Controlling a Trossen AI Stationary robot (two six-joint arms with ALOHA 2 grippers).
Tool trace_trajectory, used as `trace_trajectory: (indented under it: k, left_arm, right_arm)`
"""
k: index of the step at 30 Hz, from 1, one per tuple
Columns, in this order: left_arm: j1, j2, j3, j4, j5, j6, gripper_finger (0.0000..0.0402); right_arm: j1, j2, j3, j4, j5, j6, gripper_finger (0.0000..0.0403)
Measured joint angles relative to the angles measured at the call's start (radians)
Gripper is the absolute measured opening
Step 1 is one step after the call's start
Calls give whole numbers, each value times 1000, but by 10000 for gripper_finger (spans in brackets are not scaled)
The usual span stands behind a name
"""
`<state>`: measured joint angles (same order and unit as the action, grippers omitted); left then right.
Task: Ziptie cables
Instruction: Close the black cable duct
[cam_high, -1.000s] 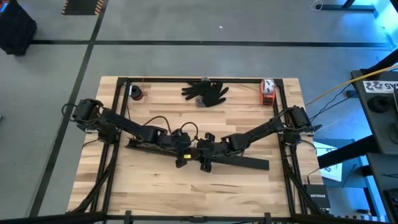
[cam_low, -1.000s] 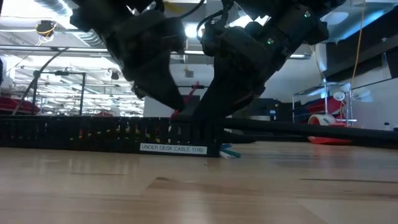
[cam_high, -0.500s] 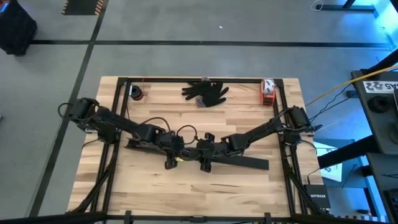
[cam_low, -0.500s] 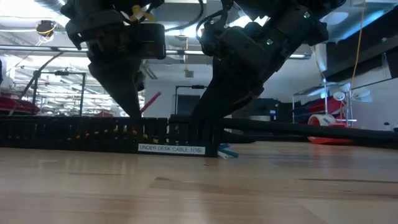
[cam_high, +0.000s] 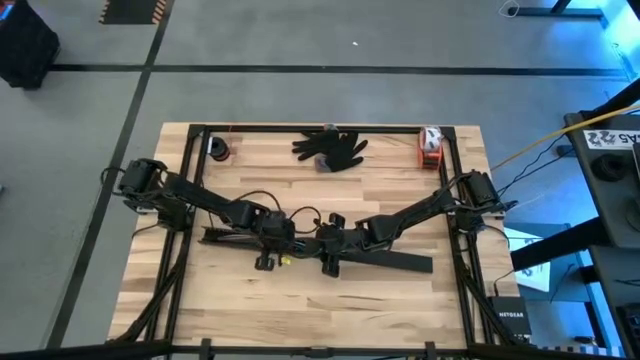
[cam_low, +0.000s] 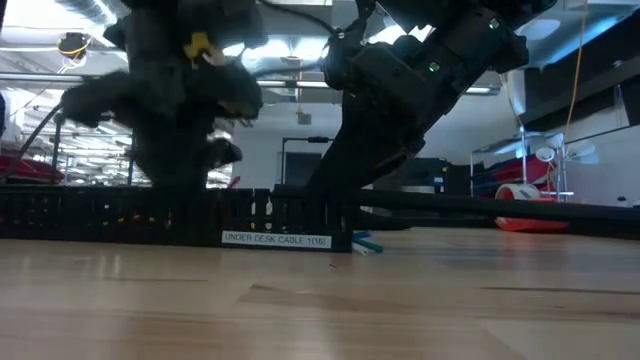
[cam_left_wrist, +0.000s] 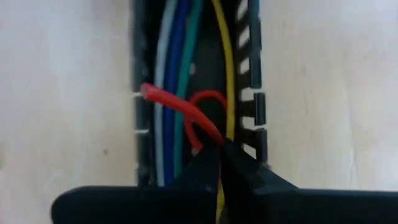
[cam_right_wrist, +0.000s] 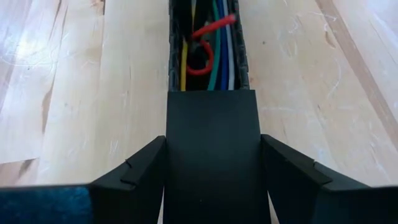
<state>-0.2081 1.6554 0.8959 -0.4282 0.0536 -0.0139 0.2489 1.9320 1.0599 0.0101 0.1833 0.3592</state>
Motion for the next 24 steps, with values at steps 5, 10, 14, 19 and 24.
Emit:
trace_trajectory:
  k: [5,10,14,19,24]
  left_arm:
    - [-13,50,2,83,60,99,0]
    - [-12,90,2,115,64,168,0]
    - [-4,92,2,128,63,221,0]
    - [34,95,1,151,73,222,0]
    - [65,97,0,167,74,220,0]
  right_arm:
    - [0,0,0,-6,-2,-1,218]
    - [0,0,-1,-7,-3,1,218]
    - [0,-1,-1,-3,-3,2,218]
    - [0,0,-4,34,-15,-24,218]
    - [0,1,-3,69,-18,-24,218]
